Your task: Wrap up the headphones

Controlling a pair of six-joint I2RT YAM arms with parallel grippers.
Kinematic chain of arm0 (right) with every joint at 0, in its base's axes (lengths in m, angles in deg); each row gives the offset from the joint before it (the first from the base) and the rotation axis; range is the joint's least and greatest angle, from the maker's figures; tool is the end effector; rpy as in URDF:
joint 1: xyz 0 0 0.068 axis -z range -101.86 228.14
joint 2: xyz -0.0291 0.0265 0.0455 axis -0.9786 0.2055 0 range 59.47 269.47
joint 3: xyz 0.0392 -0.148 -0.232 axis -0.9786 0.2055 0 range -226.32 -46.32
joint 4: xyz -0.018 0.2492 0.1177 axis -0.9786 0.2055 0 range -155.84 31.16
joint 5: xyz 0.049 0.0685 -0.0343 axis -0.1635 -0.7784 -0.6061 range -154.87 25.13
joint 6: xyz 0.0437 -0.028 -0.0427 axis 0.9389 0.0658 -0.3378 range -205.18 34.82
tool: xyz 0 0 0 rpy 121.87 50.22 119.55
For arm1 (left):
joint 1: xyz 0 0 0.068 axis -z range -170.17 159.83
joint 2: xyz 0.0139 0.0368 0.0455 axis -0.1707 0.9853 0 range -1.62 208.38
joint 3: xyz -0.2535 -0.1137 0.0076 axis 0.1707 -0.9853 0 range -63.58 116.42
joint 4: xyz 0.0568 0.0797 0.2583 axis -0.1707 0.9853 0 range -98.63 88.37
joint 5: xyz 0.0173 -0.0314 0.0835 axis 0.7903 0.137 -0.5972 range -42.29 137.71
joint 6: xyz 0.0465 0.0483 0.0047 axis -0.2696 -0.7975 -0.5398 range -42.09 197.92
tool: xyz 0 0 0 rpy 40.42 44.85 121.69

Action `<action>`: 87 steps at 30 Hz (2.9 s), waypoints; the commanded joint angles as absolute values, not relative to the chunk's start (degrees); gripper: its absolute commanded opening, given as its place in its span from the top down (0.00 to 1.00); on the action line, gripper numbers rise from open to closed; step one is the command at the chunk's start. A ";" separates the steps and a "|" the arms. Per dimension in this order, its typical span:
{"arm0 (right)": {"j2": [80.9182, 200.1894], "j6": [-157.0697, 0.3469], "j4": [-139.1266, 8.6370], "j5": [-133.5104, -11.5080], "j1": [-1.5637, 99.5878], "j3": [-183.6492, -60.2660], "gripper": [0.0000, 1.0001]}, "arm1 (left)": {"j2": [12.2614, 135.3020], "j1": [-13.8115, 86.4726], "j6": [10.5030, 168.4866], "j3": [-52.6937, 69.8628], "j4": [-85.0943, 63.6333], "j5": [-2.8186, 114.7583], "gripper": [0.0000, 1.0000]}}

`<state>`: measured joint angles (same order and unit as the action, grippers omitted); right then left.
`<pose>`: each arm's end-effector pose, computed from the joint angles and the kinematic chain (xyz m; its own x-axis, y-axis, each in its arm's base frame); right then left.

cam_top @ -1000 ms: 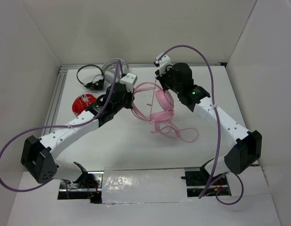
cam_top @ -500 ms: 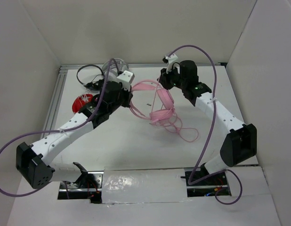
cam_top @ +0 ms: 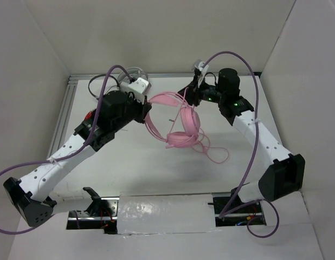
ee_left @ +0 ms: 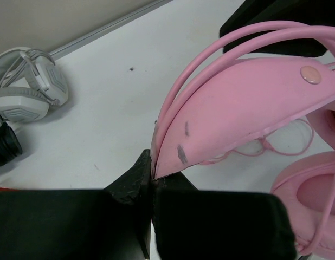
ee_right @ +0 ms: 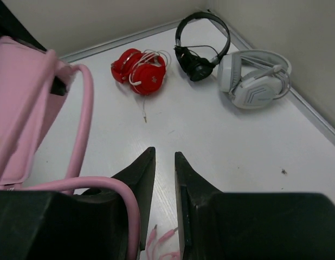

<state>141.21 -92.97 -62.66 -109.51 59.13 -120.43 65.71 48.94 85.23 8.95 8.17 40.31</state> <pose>0.3259 0.1523 0.3838 -0.0558 -0.1213 -0.9910 -0.9002 0.4355 -0.0026 0.2332 -0.1806 0.4198 -0.2219 0.0176 -0.9749 0.5036 0.8582 -0.0991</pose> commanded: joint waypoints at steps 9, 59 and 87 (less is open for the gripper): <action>129.87 -97.04 -60.21 -102.93 60.56 -117.25 0.56 | 61.92 47.62 88.37 10.24 2.36 51.48 1.00; 162.13 -71.37 -93.97 -107.85 46.41 -98.27 0.72 | 78.53 33.04 97.78 60.95 15.90 52.72 1.00; 126.71 -69.70 -57.50 -57.66 14.34 -87.54 1.00 | 103.47 18.89 120.00 61.65 35.13 25.74 1.00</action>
